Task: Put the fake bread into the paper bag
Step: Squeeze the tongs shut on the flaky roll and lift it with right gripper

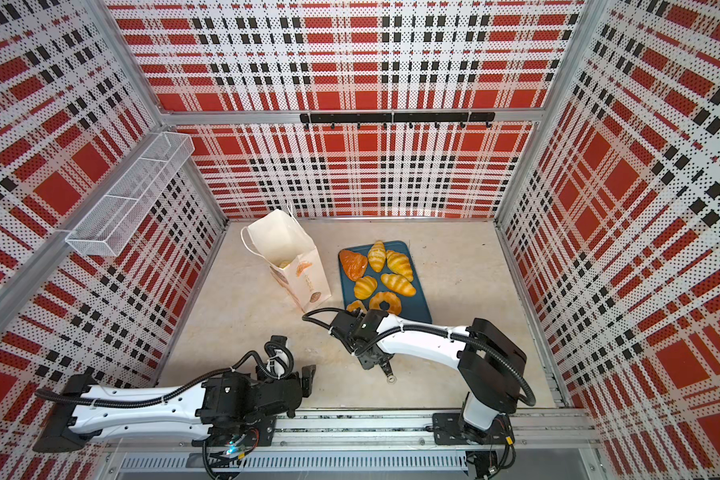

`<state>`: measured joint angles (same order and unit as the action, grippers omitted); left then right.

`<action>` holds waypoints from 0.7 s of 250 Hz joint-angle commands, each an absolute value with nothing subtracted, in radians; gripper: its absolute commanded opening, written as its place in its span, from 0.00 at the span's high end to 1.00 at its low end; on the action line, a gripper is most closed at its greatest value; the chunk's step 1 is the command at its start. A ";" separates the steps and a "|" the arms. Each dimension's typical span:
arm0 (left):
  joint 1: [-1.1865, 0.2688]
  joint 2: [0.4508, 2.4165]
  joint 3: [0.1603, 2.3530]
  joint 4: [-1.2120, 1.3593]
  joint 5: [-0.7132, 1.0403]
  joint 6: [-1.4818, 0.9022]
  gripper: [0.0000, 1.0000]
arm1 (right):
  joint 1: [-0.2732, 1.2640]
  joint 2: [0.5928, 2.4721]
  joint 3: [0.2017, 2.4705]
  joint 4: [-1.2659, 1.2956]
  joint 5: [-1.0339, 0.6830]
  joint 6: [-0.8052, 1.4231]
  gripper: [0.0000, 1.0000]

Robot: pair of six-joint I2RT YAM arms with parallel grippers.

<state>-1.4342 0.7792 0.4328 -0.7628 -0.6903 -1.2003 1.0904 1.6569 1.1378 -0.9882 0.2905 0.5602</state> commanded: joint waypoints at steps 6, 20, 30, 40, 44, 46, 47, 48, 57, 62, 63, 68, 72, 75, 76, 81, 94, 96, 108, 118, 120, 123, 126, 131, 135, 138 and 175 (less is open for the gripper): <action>-1.439 0.773 0.447 -0.770 -0.732 -1.217 0.00 | 1.088 1.663 1.178 -0.993 0.295 0.555 0.52; -1.439 0.772 0.449 -0.770 -0.733 -1.217 0.01 | 1.088 1.658 1.177 -0.993 0.296 0.555 0.54; -1.440 0.772 0.450 -0.770 -0.733 -1.215 0.01 | 1.088 1.649 1.175 -0.992 0.297 0.556 0.55; -1.439 0.772 0.450 -0.770 -0.732 -1.214 0.01 | 1.088 1.650 1.174 -0.990 0.295 0.554 0.56; -1.441 0.772 0.451 -0.770 -0.731 -1.214 0.01 | 1.088 1.648 1.173 -0.989 0.296 0.555 0.57; -1.441 0.772 0.451 -0.770 -0.730 -1.215 0.01 | 1.088 1.647 1.171 -0.989 0.295 0.554 0.57; -1.440 0.772 0.450 -0.770 -0.730 -1.215 0.01 | 1.088 1.646 1.172 -0.989 0.295 0.556 0.57; -1.440 0.772 0.450 -0.770 -0.730 -1.214 0.00 | 1.088 1.646 1.170 -0.988 0.296 0.556 0.57; -1.440 0.770 0.450 -0.769 -0.731 -1.213 0.01 | 1.088 1.640 1.168 -0.984 0.294 0.555 0.58; -1.440 0.770 0.450 -0.770 -0.731 -1.213 0.01 | 1.088 1.636 1.165 -0.982 0.295 0.557 0.58; -1.441 0.771 0.450 -0.770 -0.730 -1.213 0.01 | 1.088 1.635 1.165 -0.980 0.295 0.557 0.59; -1.441 0.770 0.449 -0.770 -0.730 -1.213 0.01 | 1.088 1.631 1.164 -0.979 0.293 0.554 0.59; -1.439 0.771 0.448 -0.770 -0.729 -1.213 0.00 | 1.088 1.629 1.162 -0.977 0.293 0.555 0.59; -1.441 0.770 0.449 -0.770 -0.729 -1.215 0.01 | 1.088 1.627 1.161 -0.975 0.294 0.555 0.59; -1.441 0.770 0.449 -0.770 -0.730 -1.214 0.01 | 1.088 1.626 1.161 -0.975 0.293 0.556 0.59; -1.441 0.769 0.448 -0.770 -0.730 -1.215 0.01 | 1.088 1.623 1.159 -0.973 0.293 0.557 0.59; -1.441 0.766 0.447 -0.767 -0.730 -1.212 0.01 | 1.088 1.613 1.154 -0.967 0.294 0.558 0.59; -1.441 0.765 0.447 -0.767 -0.731 -1.212 0.01 | 1.088 1.610 1.153 -0.967 0.294 0.559 0.59; -1.440 0.760 0.450 -0.764 -0.732 -1.207 0.01 | 1.088 1.599 1.148 -0.964 0.294 0.558 0.60; -1.440 0.754 0.453 -0.764 -0.736 -1.203 0.01 | 1.088 1.591 1.145 -0.961 0.296 0.557 0.61; -1.440 0.753 0.455 -0.764 -0.737 -1.201 0.01 | 1.088 1.589 1.146 -0.961 0.297 0.556 0.61; -1.440 0.751 0.456 -0.763 -0.739 -1.200 0.01 | 1.088 1.586 1.145 -0.959 0.296 0.555 0.61; -1.441 0.749 0.457 -0.764 -0.741 -1.198 0.01 | 1.086 1.584 1.144 -0.958 0.296 0.555 0.61; -1.440 0.746 0.458 -0.764 -0.744 -1.195 0.01 | 1.087 1.581 1.144 -0.958 0.295 0.553 0.61; -1.440 0.743 0.458 -0.764 -0.746 -1.191 0.00 | 1.085 1.577 1.142 -0.957 0.295 0.552 0.61; -1.441 0.741 0.460 -0.764 -0.748 -1.190 0.01 | 1.085 1.575 1.142 -0.955 0.293 0.550 0.62; -1.439 0.717 0.468 -0.764 -0.765 -1.182 0.01 | 1.072 1.547 1.140 -0.939 0.276 0.530 0.63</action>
